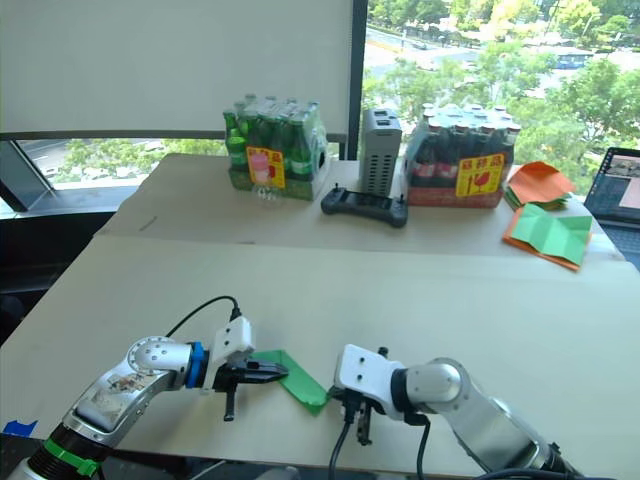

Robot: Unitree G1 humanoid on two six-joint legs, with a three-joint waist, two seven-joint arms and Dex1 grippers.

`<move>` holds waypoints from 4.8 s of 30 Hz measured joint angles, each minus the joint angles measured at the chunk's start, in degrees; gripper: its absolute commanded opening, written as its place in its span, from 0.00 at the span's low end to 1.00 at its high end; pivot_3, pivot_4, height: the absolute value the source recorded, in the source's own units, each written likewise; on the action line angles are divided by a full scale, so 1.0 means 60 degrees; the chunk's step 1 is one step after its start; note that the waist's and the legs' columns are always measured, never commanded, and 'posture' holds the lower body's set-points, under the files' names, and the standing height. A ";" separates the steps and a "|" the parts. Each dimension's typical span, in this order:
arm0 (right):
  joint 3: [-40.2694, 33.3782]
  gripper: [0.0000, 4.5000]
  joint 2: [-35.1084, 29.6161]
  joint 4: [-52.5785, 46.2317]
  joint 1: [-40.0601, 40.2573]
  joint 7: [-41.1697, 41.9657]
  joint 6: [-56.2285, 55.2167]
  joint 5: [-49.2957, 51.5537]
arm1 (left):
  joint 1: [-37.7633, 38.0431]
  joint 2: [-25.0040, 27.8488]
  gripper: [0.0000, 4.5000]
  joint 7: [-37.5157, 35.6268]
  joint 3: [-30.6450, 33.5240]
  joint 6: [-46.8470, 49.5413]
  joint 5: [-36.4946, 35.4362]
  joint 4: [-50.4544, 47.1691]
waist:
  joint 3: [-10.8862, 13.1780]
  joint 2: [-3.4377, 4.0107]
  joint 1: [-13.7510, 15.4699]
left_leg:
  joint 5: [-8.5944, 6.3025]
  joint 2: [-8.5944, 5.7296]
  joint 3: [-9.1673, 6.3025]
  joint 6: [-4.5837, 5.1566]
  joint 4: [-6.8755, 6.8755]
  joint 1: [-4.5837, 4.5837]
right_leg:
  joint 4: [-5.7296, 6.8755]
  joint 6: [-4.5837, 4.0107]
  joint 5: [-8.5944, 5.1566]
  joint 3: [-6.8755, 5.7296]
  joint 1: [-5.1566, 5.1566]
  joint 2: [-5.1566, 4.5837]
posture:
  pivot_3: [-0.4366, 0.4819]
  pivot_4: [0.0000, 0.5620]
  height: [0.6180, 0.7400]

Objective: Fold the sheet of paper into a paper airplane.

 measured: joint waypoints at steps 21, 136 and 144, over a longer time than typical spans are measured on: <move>-0.0766 0.00 0.1314 0.0362 -0.1141 0.0267 0.1615 0.1873 | -0.0033 0.0030 0.00 -0.0001 0.0028 -0.0015 -0.0008 -0.0005 | 0.0006 0.0005 -0.0043 | 0.0001 -0.0001 0.0000 -0.0001 0.0004 -0.0041 | -0.0005 0.0010 0.0009 0.0002 -0.0016 -0.0002 | 0.48 0.27 0.47; -0.3209 0.82 0.1769 -0.1130 -0.0151 -0.0397 0.1522 0.3946 | 0.2167 0.0870 0.71 0.0864 0.4504 0.2635 -0.3182 -0.2159 | 0.0026 0.0019 -0.0185 | 0.0006 0.0001 -0.0012 -0.0011 -0.0002 -0.0052 | 0.0004 0.0008 0.0012 0.0001 -0.0032 0.0006 | 0.48 0.27 0.47; -0.3016 1.00 0.1070 -0.1351 0.0566 0.0452 0.2146 0.5809 | 0.2094 0.0888 1.00 0.0979 0.4307 0.2762 -0.3404 -0.2264 | 0.0029 0.0022 -0.0204 | 0.0001 0.0002 -0.0006 -0.0006 -0.0005 -0.0049 | 0.0001 0.0007 0.0012 0.0005 -0.0029 0.0003 | 0.48 0.27 0.47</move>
